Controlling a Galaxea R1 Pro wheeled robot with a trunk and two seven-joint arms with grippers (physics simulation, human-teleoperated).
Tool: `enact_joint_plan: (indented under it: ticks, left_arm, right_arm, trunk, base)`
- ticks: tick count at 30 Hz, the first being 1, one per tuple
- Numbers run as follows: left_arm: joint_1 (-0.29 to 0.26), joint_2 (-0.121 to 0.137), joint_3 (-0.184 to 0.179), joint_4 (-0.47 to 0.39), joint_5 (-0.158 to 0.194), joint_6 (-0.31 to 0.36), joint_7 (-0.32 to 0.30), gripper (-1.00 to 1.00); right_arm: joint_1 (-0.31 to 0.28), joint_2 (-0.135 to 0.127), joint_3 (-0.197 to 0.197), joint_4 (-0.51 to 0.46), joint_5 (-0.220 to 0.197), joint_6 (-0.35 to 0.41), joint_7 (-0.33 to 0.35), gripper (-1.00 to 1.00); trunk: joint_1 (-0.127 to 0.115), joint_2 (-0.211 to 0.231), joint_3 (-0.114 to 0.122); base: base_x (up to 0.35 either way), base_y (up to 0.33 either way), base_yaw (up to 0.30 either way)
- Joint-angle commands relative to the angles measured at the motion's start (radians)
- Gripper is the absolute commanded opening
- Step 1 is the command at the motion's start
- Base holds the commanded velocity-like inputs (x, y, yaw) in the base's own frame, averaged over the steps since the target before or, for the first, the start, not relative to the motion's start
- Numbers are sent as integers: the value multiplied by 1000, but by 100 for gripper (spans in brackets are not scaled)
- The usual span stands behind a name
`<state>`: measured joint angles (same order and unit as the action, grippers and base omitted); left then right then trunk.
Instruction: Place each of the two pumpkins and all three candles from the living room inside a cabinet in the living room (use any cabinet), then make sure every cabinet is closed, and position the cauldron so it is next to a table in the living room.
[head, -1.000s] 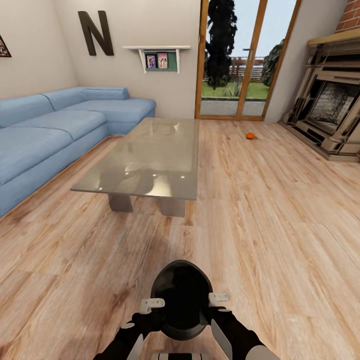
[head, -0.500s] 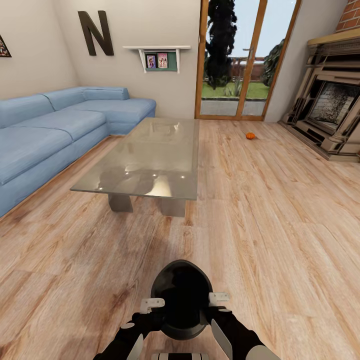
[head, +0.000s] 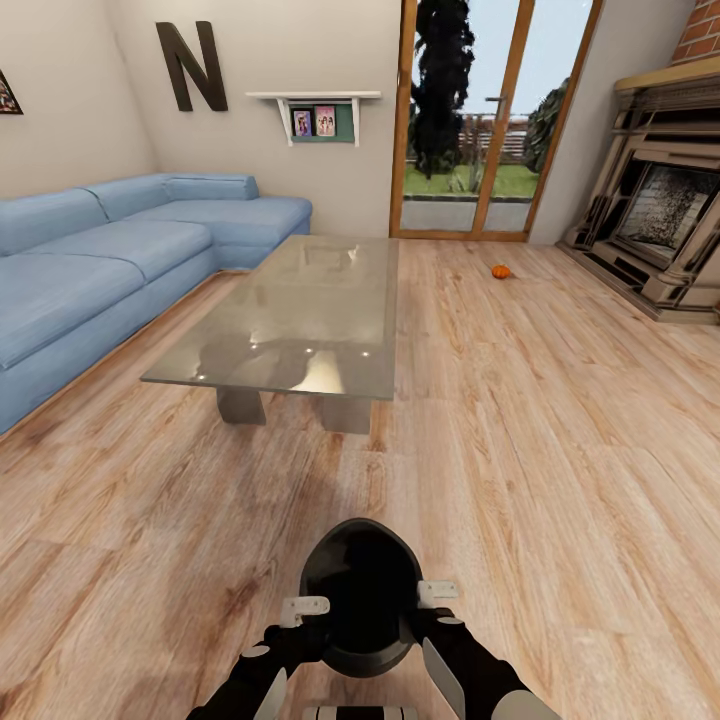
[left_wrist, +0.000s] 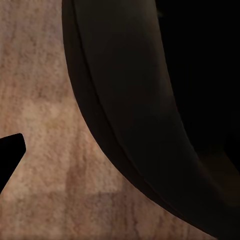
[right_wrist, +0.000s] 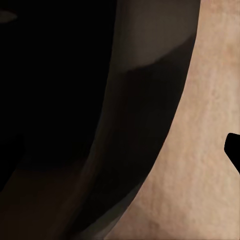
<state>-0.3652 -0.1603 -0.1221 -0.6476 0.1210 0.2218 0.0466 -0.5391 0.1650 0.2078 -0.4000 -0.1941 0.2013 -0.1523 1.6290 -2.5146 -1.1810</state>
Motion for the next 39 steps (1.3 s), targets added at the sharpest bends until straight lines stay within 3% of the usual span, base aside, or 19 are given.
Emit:
enact_joint_plan:
  ticks: [1, 28, 29, 39]
  left_arm:
    - [0, 1, -4, -1, 9, 5, 6, 100]
    - [0, 1, -5, -1, 9, 6, 6, 100]
    - [0, 1, -5, -2, 9, 6, 6, 100]
    - [0, 1, -7, -10, 10, 11, 7, 100]
  right_arm:
    - [0, -1, 9, -2, -10, 5, -9, 100]
    - [0, -1, 9, -3, -10, 3, -5, 100]
    - [0, -1, 9, -3, -10, 3, -5, -100]
    - [0, -1, 9, -3, -11, 5, -4, -100]
  trunk:
    - [0, 0, -1]
    - [0, 0, -1]
    - [0, 0, -1]
    - [0, 0, -1]
  base:
    - [0, 0, 0]
    - [0, 0, 0]
    - [0, 0, 0]
    - [0, 0, 0]
